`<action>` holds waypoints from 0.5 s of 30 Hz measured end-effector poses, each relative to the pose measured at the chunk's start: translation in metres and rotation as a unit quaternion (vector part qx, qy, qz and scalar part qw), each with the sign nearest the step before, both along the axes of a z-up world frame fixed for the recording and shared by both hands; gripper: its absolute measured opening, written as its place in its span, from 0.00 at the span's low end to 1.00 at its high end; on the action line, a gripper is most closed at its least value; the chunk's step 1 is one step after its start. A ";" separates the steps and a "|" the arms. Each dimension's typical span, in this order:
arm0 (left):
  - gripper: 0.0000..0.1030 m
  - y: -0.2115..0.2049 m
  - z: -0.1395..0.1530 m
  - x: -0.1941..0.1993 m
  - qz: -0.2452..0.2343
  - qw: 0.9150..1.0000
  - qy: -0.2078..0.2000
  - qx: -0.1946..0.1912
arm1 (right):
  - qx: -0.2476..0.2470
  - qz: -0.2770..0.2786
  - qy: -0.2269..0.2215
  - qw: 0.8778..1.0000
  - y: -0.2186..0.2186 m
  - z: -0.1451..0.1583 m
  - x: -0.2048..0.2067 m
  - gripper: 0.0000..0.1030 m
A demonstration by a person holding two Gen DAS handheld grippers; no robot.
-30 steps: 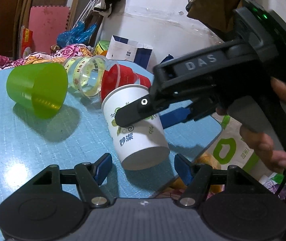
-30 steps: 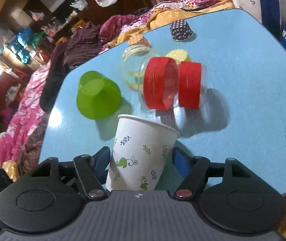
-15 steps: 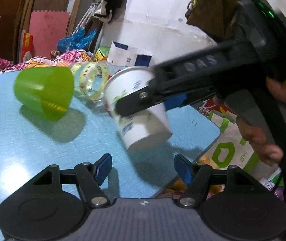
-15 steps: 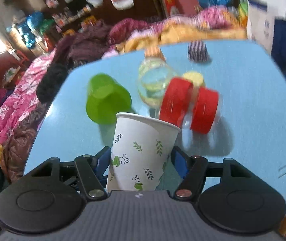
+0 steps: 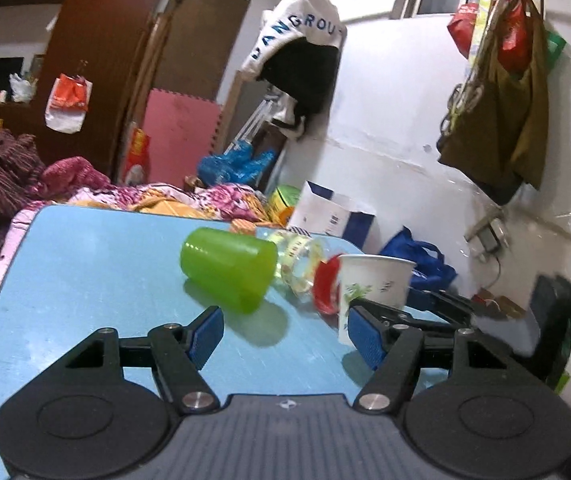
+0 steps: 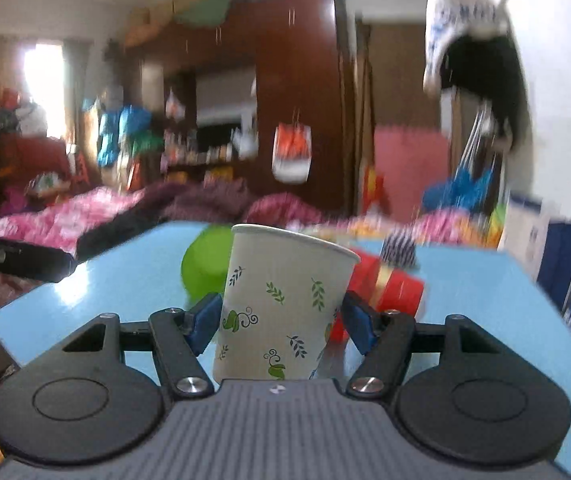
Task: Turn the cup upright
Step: 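Rotate the paper cup rim-up with the right tool after the left releases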
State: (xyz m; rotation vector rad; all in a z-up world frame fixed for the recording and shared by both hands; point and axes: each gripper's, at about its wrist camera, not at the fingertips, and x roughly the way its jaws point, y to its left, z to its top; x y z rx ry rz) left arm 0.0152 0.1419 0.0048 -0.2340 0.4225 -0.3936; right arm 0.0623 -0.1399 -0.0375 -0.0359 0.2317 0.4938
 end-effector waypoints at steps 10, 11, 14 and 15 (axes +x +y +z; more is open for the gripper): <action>0.70 -0.021 -0.001 -0.003 -0.003 1.000 -0.011 0.005 | -0.004 0.003 -0.135 0.991 0.007 -0.030 -0.022 0.65; 0.70 -0.022 -0.002 -0.003 -0.003 1.000 -0.011 0.005 | -0.008 0.008 -0.139 0.990 0.008 -0.031 -0.025 0.65; 0.70 -0.023 -0.005 -0.003 -0.003 1.000 -0.007 0.005 | -0.012 0.018 -0.136 0.990 0.009 -0.034 -0.024 0.65; 0.70 -0.023 -0.006 -0.003 -0.002 1.000 -0.008 0.004 | -0.013 0.020 -0.132 0.991 0.008 -0.036 -0.024 0.65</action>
